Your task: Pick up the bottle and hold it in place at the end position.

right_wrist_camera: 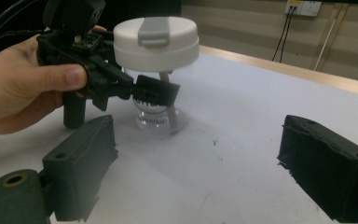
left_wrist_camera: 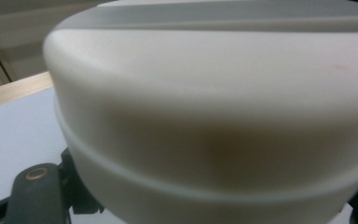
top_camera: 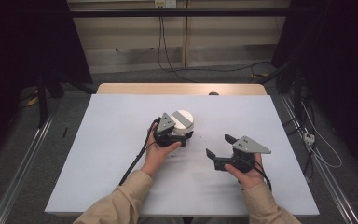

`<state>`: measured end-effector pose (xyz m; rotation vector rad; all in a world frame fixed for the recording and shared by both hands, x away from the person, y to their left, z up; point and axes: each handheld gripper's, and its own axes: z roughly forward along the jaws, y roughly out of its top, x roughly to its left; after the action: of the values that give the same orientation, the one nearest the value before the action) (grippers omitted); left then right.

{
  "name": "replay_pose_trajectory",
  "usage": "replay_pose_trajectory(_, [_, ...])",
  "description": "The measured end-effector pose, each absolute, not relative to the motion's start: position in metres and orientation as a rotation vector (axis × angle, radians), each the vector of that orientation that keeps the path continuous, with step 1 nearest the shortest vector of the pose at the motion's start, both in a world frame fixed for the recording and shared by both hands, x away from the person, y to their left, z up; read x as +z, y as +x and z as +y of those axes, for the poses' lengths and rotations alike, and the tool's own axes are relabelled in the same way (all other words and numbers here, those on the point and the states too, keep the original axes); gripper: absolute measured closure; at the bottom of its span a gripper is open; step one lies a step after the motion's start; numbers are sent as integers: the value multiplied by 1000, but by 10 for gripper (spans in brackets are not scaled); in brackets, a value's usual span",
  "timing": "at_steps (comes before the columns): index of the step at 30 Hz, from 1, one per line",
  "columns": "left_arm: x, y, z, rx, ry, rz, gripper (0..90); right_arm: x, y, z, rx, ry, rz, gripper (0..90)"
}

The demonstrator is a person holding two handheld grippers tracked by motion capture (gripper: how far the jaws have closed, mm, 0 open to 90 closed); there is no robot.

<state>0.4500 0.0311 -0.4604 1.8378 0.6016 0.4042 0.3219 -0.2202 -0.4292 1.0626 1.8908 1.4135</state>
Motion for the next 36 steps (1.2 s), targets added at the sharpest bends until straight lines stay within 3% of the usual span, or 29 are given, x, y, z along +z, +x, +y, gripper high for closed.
replay_pose_trajectory(8, [-460,450,31,408,1844,601,186,-420,335,-210,1427,1108,1871,338])
replay_pose_trajectory(14, [-460,450,31,408,1842,605,187,-414,343,-205,1438,1097,1898,617])
replay_pose_trajectory(21, [-460,449,31,413,1842,606,186,-413,352,-199,1439,1071,1953,868])
replay_pose_trajectory(36, [-461,449,30,409,1839,611,187,-416,369,-174,1438,1042,2022,900])
